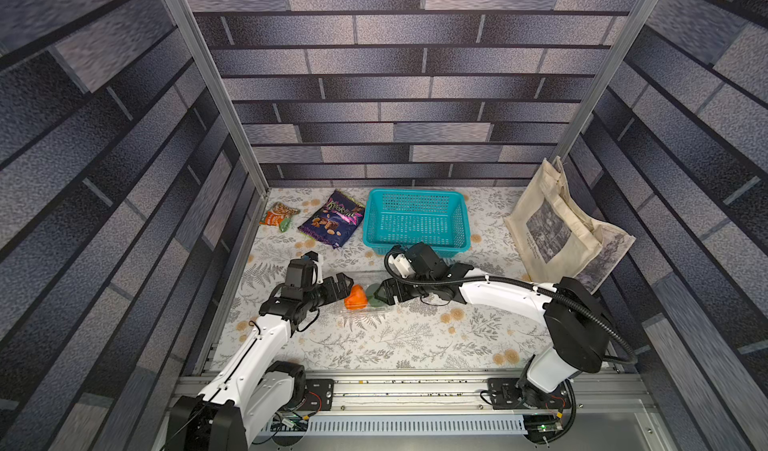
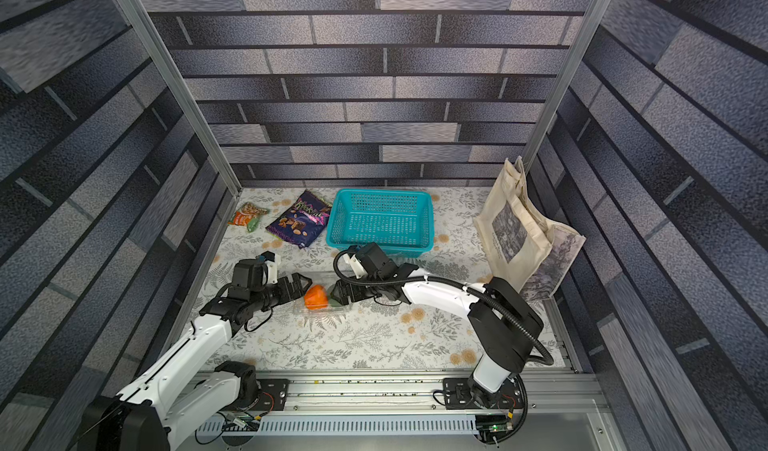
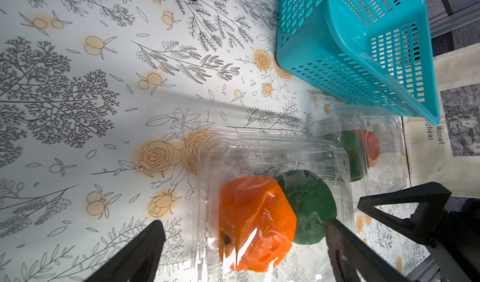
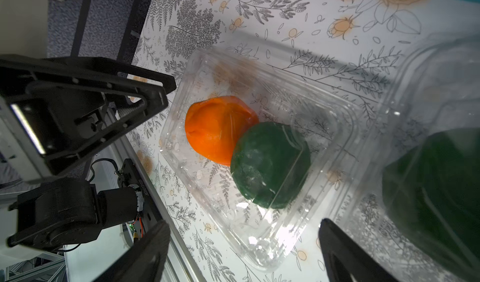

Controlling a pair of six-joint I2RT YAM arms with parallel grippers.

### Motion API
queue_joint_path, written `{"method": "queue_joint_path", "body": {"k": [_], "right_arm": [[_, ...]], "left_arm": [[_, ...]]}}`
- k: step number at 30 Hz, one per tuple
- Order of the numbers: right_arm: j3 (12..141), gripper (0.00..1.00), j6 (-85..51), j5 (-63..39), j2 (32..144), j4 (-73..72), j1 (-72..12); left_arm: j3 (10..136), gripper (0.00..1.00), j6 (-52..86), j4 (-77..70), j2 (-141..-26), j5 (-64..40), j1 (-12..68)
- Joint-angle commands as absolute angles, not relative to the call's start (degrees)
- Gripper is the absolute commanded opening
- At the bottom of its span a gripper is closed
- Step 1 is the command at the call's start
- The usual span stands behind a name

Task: Take oranges out of containers
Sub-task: Adjust the packing box at the center of the board.

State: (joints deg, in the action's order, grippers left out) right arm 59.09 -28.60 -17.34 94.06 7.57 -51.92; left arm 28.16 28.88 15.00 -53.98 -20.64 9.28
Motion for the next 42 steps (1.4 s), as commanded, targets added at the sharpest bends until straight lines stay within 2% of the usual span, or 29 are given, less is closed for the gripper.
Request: {"method": "queue_joint_path", "body": {"k": [1,14,25,42], "right_arm": [[60.5,0.89,-28.6,-17.4,95.3,9.0,-52.6],[63.9,0.88,-29.3,-24.7,101.4,-0.4,-52.8],[73.4,0.89,-30.7,-30.0,111.8,-9.0,-52.7],[89.4,0.93,-27.2,-32.1,119.7,-4.5,-49.1]], "left_arm": [[27.0,1.00,30.2,13.1,-53.4,-23.9,8.9],[23.1,1.00,34.3,7.0,-53.8,-27.3,7.8],[21.1,1.00,38.3,15.4,-41.7,-26.7,3.4],[18.0,1.00,42.8,22.9,-33.3,-28.5,3.9]]}}
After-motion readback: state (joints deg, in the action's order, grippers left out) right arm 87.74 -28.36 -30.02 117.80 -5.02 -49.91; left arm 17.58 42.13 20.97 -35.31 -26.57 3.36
